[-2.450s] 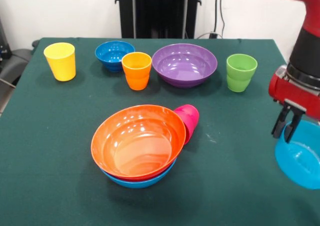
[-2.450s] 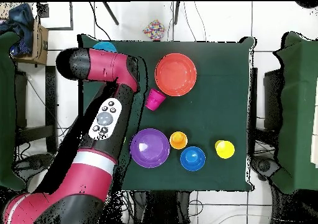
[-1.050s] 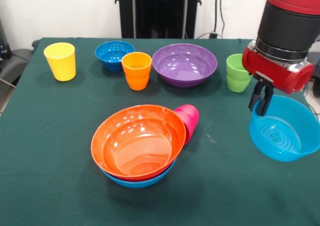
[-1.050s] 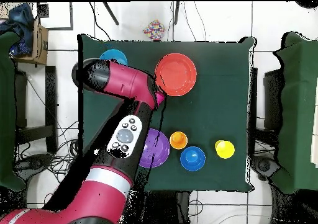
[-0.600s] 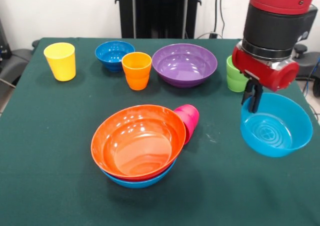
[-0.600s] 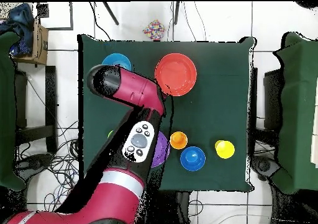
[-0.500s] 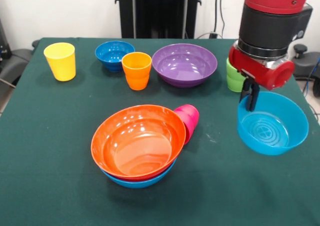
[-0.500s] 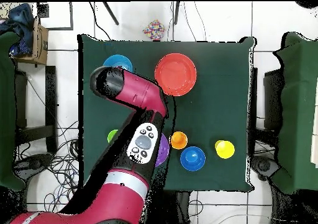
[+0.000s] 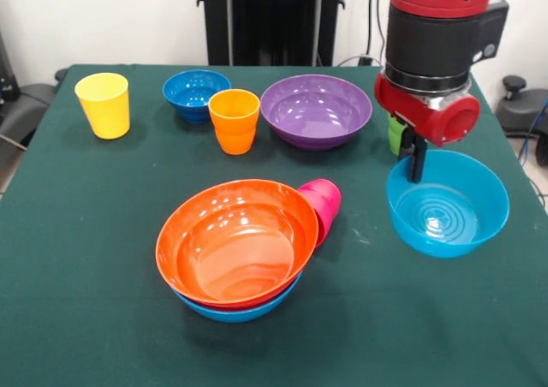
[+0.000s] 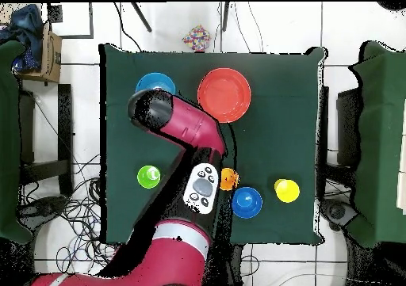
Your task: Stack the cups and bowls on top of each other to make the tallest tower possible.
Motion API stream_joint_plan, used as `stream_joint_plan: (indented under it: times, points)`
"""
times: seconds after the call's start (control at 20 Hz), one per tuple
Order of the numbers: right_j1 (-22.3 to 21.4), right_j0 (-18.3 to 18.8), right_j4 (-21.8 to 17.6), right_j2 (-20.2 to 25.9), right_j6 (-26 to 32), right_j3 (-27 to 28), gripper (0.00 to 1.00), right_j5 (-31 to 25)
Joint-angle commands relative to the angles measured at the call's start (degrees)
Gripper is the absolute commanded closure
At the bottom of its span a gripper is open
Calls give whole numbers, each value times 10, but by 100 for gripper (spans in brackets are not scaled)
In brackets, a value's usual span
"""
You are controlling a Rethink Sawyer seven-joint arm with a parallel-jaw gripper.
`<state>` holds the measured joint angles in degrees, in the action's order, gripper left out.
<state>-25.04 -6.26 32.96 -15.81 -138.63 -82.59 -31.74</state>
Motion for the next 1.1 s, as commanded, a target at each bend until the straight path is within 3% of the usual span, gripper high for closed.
stream_joint_plan:
  times: [0.05,0.65,1.1]
  points:
    - [-28,26,-24,88,8,-51,100,6]
    - [-53,10,-44,48,-36,12,100,-136]
    - [-75,39,-53,60,24,-40,100,-105]
